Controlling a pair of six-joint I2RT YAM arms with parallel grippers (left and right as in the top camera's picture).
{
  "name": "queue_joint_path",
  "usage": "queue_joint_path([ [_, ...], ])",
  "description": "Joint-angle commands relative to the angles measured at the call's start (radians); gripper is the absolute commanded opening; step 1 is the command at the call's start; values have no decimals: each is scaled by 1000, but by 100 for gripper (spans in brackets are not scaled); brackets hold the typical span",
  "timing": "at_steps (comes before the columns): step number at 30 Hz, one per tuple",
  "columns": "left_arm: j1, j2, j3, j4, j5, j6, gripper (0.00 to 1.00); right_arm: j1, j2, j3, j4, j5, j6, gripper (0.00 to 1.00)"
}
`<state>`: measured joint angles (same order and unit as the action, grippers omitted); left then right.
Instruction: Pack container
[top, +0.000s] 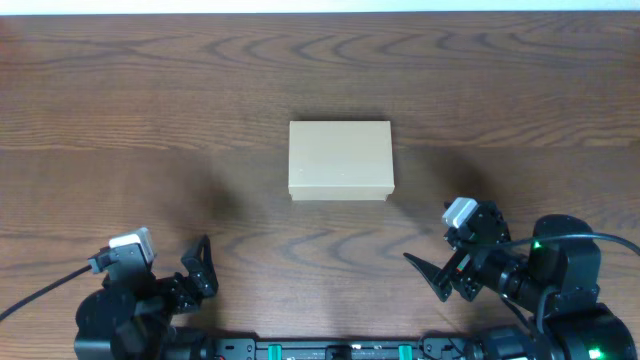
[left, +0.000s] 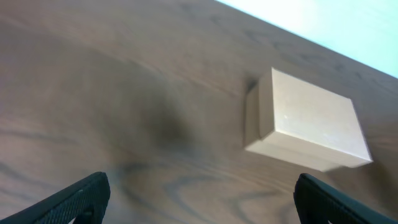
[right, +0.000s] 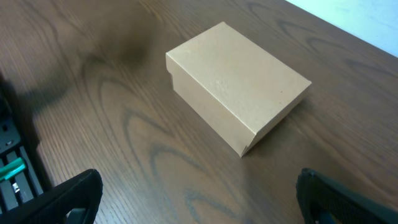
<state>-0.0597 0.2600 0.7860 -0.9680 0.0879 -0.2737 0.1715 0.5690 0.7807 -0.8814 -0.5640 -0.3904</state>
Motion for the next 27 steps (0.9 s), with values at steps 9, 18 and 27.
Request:
queue_joint_path([
  [9, 9, -146, -237, 174, -59, 290, 96, -9, 0, -5, -1, -1, 16, 99],
  [18, 41, -238, -403, 239, -77, 322, 95, -9, 0, -5, -1, -1, 16, 99],
  [27, 41, -257, -478, 240, -97, 424, 95, -9, 0, -5, -1, -1, 16, 99],
])
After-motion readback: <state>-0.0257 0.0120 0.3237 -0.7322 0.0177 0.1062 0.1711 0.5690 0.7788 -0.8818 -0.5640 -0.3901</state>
